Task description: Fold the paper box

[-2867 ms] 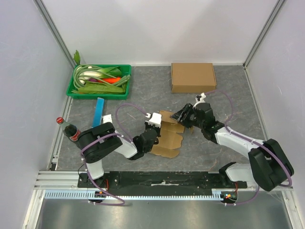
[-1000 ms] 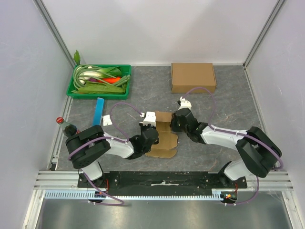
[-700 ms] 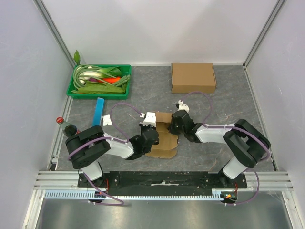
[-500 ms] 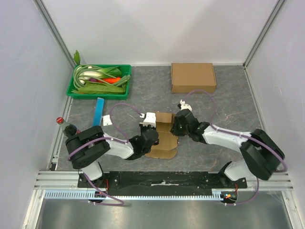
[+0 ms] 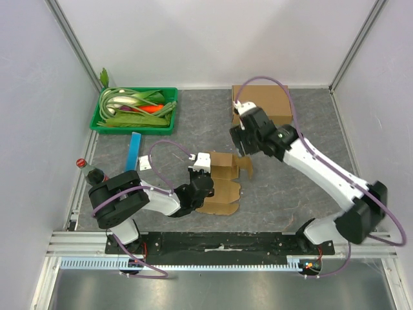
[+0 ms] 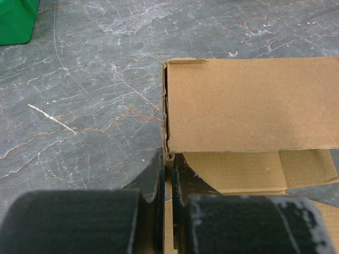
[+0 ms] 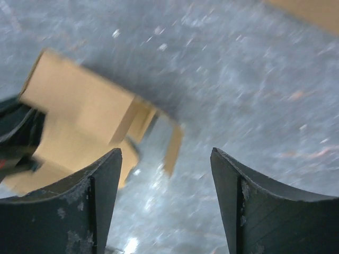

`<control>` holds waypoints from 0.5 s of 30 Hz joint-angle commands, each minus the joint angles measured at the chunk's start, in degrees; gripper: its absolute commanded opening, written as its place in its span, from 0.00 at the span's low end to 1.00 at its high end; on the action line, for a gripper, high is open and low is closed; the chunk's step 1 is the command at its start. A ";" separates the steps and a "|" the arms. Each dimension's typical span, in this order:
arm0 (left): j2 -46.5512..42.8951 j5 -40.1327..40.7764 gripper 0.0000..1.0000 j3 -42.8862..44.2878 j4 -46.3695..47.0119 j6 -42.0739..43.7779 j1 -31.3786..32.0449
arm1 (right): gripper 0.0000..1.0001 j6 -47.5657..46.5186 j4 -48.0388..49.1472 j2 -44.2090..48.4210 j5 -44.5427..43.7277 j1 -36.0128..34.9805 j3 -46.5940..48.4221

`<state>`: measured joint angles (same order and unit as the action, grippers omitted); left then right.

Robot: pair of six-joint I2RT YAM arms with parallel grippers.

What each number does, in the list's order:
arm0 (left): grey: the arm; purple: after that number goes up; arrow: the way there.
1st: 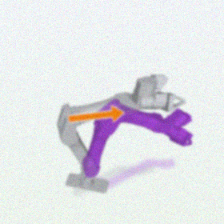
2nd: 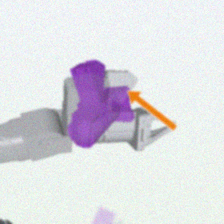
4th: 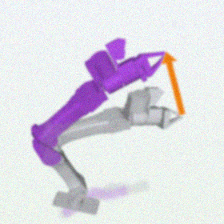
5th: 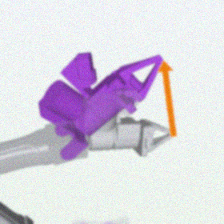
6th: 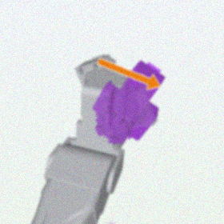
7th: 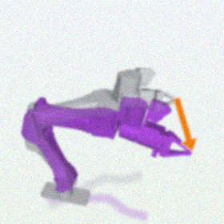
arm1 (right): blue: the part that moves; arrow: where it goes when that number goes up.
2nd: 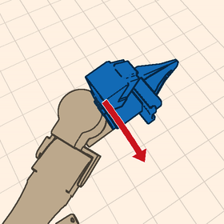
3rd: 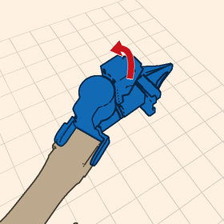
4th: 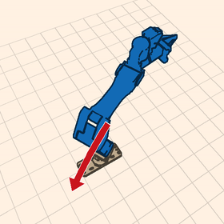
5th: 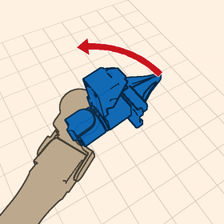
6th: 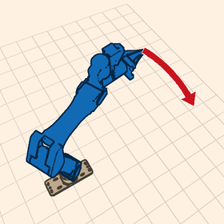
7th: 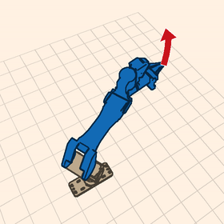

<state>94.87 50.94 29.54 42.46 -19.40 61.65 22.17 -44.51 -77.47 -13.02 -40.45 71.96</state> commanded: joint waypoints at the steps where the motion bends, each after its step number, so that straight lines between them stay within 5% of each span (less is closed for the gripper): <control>1: -1.44 2.41 0.02 -0.80 3.95 2.08 0.32 | 0.74 -21.71 -4.29 -12.33 -3.61 6.50 7.75; 6: -0.83 1.88 0.02 -0.89 4.82 2.08 0.32 | 0.61 -30.42 1.00 -12.18 11.76 7.75 4.42; 15: -0.83 1.97 0.02 -1.24 6.67 3.31 0.32 | 0.59 -32.90 3.21 -15.42 17.66 8.54 2.65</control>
<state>94.87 50.89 28.69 45.25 -17.54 61.63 -7.81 -43.55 -91.88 0.40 -32.47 75.16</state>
